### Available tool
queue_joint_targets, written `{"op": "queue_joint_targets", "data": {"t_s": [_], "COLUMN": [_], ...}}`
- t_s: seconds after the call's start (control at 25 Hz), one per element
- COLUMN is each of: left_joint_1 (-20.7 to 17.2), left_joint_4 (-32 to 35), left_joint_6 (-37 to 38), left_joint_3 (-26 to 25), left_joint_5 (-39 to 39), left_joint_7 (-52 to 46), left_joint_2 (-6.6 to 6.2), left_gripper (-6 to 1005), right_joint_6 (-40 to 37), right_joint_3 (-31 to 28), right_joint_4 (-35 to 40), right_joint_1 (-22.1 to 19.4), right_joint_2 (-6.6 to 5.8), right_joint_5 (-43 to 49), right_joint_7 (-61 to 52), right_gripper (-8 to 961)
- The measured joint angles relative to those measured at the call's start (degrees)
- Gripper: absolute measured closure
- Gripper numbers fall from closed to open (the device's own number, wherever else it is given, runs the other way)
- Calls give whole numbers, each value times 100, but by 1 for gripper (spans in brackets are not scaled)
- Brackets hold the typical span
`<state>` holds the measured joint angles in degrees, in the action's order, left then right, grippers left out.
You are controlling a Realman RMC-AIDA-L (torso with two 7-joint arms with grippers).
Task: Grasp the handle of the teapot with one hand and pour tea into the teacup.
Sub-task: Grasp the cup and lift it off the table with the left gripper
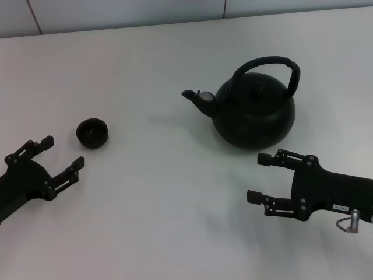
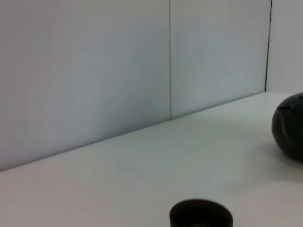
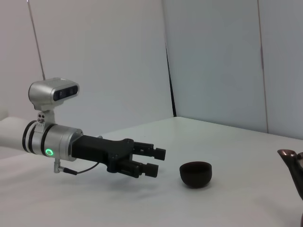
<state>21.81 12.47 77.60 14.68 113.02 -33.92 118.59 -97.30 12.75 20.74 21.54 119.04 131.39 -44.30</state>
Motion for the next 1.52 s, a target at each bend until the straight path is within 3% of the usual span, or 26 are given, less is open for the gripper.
{"op": "queue_joint_targets", "data": {"t_s": [0.64,0.76,1.52], "left_joint_1": [114,350,781], "left_joint_4": [-45,-173,-413], "left_joint_6": [-340,-684,-1255], "left_joint_3": [140,166,246], "left_joint_5": [-7,1,10], "left_joint_7": [9,17,28], "left_joint_2": [15,15,23], "left_gripper": [204,205,206], "right_joint_6": [0,0,-8], "right_joint_3": [0,0,-55], "right_joint_4": [0,0,0], "right_joint_1": [12,13,50], "right_joint_2": [-4,-5,-8], "right_joint_5": [0,0,1], "right_joint_7": [0,0,-1], "right_gripper": [144,144,144]}}
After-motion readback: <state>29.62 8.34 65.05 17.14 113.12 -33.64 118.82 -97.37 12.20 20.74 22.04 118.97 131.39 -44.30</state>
